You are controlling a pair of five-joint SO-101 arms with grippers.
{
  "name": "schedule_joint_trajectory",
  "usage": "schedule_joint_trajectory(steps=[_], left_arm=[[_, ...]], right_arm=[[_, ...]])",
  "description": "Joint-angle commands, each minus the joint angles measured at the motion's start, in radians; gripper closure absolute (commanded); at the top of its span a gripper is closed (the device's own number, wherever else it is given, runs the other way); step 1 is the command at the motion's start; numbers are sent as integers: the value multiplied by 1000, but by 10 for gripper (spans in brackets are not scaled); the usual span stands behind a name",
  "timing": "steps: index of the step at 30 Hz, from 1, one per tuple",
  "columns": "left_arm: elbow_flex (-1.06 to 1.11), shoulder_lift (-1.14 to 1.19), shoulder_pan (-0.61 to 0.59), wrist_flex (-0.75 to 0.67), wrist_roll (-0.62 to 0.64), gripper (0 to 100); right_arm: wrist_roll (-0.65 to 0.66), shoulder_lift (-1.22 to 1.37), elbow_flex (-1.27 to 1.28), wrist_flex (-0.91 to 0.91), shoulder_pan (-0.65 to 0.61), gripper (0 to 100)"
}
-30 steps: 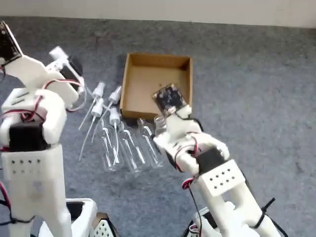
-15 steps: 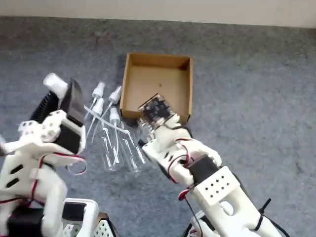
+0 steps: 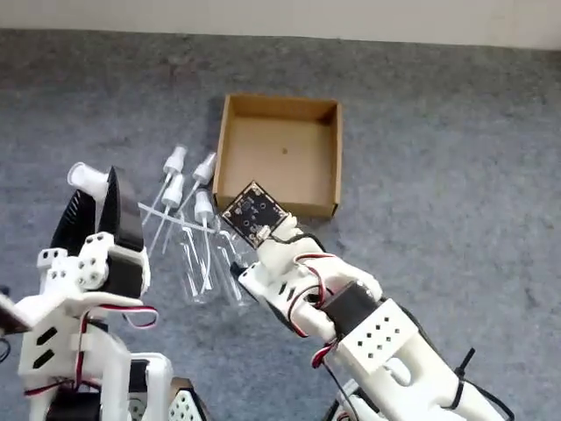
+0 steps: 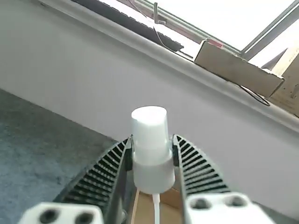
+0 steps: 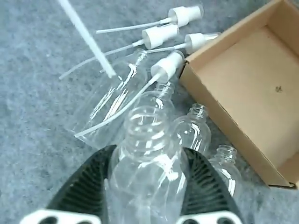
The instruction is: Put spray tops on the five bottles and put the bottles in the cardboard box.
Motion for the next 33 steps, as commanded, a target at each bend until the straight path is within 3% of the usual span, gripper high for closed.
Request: schedule_joint_trajectory(steps=[1,4,19,26,33], left_arm=[[21,-10,82,-23,-3,996],[21,-10,137,-25,-6,996],[44,-4,151,-66,-3,996],[148,-8,321,-94,-72,996],[162,-4,374,-87,-117,996]], right_arm=[[12,-28,-12,-19,-7,995],[12,-28,-12,-19,-7,995],[12,-28,-10,-18,-7,995],[8,-28,-10,-16,-7,995],[6,-30,-13,-16,-4,995]])
